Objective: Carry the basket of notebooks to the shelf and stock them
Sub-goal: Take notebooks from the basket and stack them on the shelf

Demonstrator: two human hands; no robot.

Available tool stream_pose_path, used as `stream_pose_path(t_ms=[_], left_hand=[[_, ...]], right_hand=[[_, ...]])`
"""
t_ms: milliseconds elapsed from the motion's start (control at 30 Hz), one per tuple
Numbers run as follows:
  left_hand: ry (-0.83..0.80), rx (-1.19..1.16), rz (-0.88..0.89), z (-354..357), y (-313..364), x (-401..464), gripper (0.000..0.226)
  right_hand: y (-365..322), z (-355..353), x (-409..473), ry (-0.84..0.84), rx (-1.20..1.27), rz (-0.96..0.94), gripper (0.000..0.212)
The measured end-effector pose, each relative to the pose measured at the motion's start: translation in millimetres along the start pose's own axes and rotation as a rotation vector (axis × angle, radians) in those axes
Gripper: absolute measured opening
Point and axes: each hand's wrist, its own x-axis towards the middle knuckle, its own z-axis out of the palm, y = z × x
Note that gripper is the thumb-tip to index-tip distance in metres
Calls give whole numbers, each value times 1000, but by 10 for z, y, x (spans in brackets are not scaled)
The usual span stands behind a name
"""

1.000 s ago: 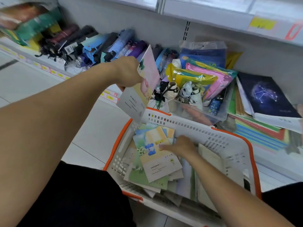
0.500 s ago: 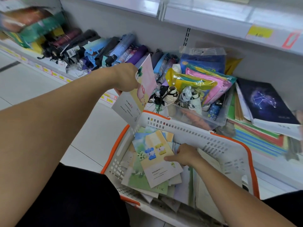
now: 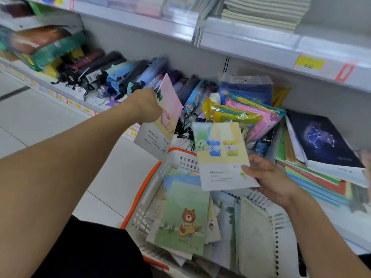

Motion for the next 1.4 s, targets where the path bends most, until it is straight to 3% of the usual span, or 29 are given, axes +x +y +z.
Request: stream_pose_path(t_ms=[67, 133, 200, 267, 400, 533, 700, 800, 867, 1033, 1233, 1333, 1400], left_hand=[[56, -163, -39, -42, 23, -29, 22], [-13, -523, -61, -35, 82, -66, 17], [-119, -896, -104, -37, 176, -128, 22], [-141, -1123, -98, -63, 294, -155, 37], [-33, -1083, -107, -190, 453, -266, 47], [-312, -1236, 9, -345, 391, -366, 38], [-35, -1316, 42, -347, 384, -367, 30], [34, -1376, 124, -423, 474, -382, 26], [72, -1403, 163, -506, 602, -408, 22], [-56, -1115, 354, -479, 897, -499, 23], [64, -1118, 471, -479, 1208, -329, 24], [29, -1161, 523, -547, 1355, -265, 28], [-29, -1197, 556, -593, 1435, -250, 31]], right_hand=[[-355, 88, -89, -3, 127, -119, 33], [-612, 290, -61, -36, 218, -161, 33], [-776, 557, 17, -23, 200, -174, 28], [-896, 792, 86, 74, 70, -199, 24], [-1095, 1008, 86, 153, -154, -277, 23], [-1251, 1046, -39, 130, -174, -319, 26], [-1470, 1077, -166, 67, -111, -438, 42], [-1636, 1123, -280, -24, -162, -391, 40], [-1749, 1126, -327, -16, -117, -464, 39], [-2053, 908, -347, 177, -105, -676, 49], [-2277, 695, -475, 71, -94, -698, 44], [-2403, 611, -530, 6, -19, -618, 36], [-2462, 563, -489, 67, 41, -621, 36]])
